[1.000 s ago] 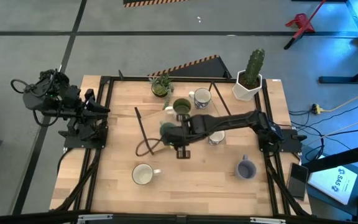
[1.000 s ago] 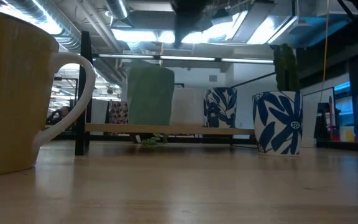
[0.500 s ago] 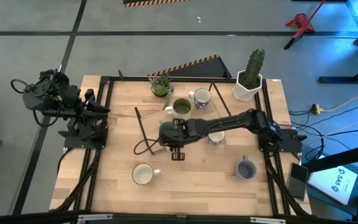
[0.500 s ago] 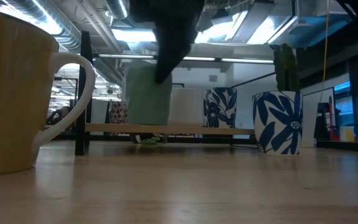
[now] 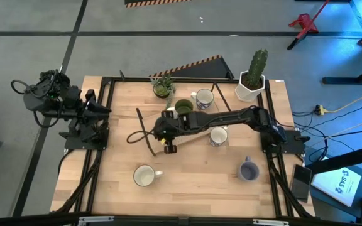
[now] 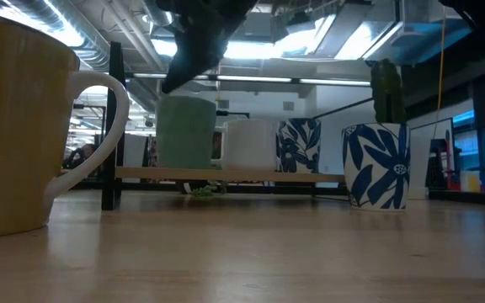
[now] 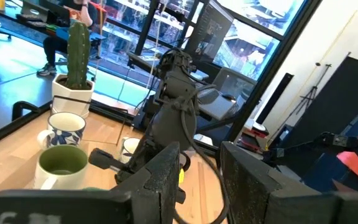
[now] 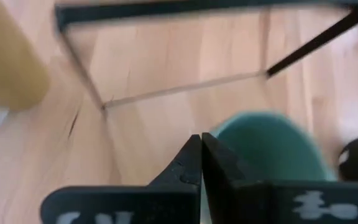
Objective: Place coffee mugs
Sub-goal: Put the light green mug on the shelf
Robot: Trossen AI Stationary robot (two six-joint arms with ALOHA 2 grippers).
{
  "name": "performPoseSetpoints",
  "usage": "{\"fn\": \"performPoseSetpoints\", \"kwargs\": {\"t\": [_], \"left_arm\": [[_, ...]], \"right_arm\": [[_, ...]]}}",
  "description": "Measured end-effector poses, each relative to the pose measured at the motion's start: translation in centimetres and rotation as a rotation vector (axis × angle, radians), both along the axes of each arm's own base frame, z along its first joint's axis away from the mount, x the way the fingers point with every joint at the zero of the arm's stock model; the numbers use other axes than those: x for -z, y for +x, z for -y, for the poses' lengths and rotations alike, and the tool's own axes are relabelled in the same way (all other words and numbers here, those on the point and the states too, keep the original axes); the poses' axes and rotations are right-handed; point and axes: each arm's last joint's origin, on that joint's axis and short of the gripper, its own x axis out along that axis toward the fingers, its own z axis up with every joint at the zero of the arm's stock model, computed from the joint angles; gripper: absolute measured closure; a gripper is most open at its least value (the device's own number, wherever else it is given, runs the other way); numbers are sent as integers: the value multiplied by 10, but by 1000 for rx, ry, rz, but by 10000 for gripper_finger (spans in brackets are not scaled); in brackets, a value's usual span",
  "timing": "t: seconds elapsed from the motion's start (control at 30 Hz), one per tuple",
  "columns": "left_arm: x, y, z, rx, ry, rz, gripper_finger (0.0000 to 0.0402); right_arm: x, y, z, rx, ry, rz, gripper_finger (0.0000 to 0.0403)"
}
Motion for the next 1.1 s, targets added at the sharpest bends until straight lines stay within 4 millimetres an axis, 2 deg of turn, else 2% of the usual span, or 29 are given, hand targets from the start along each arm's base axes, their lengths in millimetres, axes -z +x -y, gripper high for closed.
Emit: {"fn": "performPoseSetpoints", "kwargs": {"t": [0.17, 0.43, 0.6, 0.73, 1.1], "left_arm": [[0, 0, 0, -6, 0, 1, 289], [0, 0, 0, -6, -3, 1, 289], [0, 0, 0, -8, -14, 3, 289], [0, 0, 0, -12, -14, 3, 289], [0, 0, -1, -44, -13, 5, 289]], "right_arm": [[-9, 1, -1, -4, 14, 17, 402], [-28, -17, -26, 59, 54, -102, 402], [-13, -38, -14, 183, -20, -351, 402], [-4, -41, -1, 230, -72, -398, 402], [16, -20, 12, 137, 12, -235, 402]]}}
